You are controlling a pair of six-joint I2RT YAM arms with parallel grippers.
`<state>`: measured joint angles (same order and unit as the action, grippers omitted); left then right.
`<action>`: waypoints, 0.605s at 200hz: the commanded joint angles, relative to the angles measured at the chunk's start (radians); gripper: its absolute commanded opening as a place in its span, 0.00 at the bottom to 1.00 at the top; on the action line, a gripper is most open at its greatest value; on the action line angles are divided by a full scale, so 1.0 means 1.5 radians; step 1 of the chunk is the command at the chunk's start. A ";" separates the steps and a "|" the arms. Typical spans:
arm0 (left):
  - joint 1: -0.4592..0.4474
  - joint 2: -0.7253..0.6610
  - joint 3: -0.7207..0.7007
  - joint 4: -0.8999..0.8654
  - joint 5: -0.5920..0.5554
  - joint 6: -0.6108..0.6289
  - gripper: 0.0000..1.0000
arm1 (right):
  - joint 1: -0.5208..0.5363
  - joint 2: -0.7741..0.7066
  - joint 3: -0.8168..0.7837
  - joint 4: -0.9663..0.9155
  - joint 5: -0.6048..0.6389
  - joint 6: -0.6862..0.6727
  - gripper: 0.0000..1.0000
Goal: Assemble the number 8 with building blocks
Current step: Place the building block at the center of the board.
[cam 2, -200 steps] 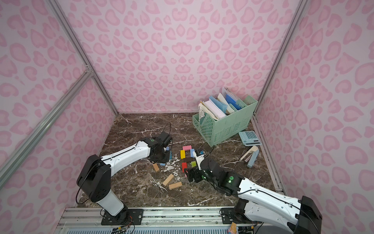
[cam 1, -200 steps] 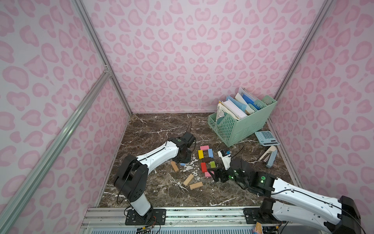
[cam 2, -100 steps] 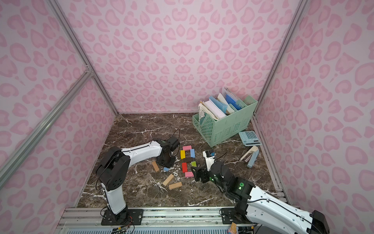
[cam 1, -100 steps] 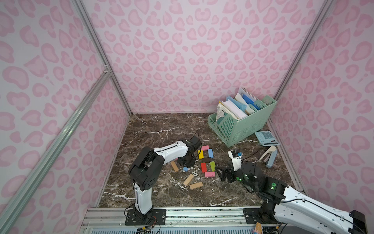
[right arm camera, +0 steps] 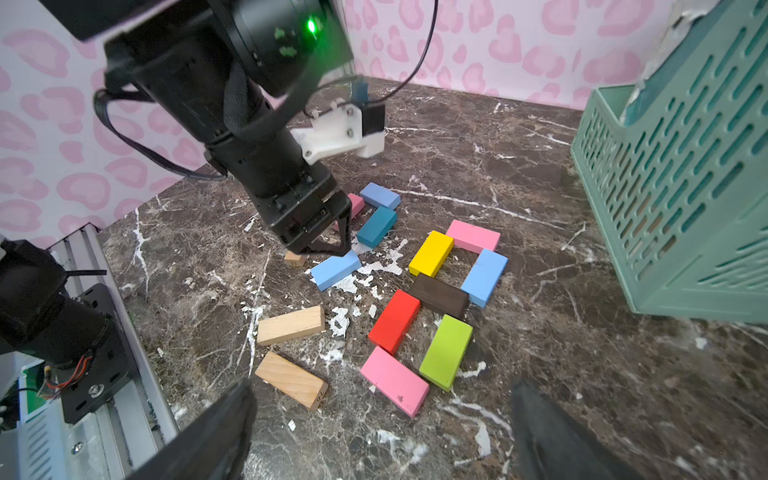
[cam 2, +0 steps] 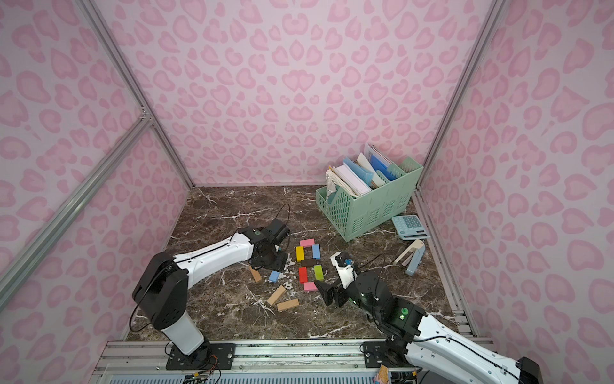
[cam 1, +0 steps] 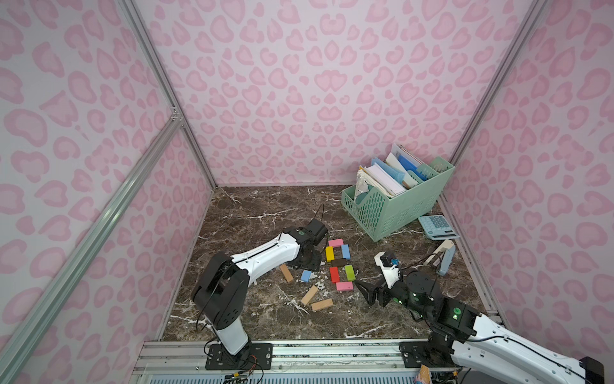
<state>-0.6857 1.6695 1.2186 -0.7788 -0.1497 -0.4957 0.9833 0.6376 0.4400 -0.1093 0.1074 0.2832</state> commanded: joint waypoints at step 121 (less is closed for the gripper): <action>0.116 -0.422 -0.099 -0.034 -0.172 -0.017 0.98 | 0.063 0.722 0.484 -0.135 -0.065 -0.292 0.92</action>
<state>-0.5415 1.1038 1.0897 -0.8104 -0.3717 -0.5613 1.0580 1.6051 1.0779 -0.2375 -0.0360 -0.0723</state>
